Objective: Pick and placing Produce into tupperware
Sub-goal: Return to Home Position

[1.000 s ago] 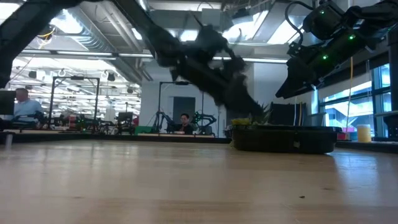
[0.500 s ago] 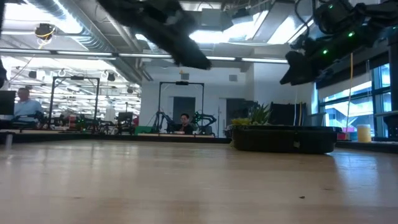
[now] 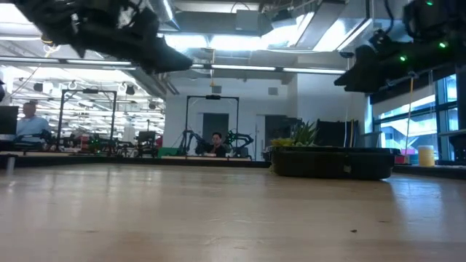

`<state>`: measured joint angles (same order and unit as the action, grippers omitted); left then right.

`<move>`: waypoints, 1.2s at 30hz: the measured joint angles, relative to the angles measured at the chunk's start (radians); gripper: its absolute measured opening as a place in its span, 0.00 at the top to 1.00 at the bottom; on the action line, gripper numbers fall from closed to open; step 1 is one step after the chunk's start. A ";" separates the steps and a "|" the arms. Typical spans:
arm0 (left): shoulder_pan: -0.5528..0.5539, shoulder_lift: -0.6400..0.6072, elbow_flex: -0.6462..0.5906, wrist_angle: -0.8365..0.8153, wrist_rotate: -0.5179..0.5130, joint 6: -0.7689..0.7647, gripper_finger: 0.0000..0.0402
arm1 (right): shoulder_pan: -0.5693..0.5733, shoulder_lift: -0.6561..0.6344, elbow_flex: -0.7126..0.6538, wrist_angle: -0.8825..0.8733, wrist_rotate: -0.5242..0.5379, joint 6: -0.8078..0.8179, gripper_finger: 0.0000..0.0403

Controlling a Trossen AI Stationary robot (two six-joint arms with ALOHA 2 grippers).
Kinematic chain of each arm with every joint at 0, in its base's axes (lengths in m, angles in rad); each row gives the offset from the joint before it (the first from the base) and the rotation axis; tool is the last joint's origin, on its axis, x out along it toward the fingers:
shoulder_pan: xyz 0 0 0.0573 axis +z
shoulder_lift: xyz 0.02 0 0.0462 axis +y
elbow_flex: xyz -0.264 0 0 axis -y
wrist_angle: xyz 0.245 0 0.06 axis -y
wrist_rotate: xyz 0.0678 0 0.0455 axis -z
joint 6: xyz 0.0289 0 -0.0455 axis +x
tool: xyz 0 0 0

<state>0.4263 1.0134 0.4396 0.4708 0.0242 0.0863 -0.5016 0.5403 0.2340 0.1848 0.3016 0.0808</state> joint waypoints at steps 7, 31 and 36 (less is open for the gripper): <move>0.001 -0.183 -0.158 -0.017 -0.055 -0.048 0.58 | 0.027 -0.223 -0.097 -0.008 -0.003 0.022 0.34; 0.001 -0.620 -0.368 -0.180 -0.091 -0.129 0.58 | 0.046 -0.539 -0.098 -0.300 -0.008 0.020 0.34; 0.001 -0.727 -0.368 -0.291 -0.142 -0.129 0.60 | 0.046 -0.539 -0.098 -0.317 -0.008 0.037 0.34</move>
<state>0.4272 0.2864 0.0719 0.1803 -0.1183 -0.0429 -0.4557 0.0010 0.1360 -0.1324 0.2935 0.1175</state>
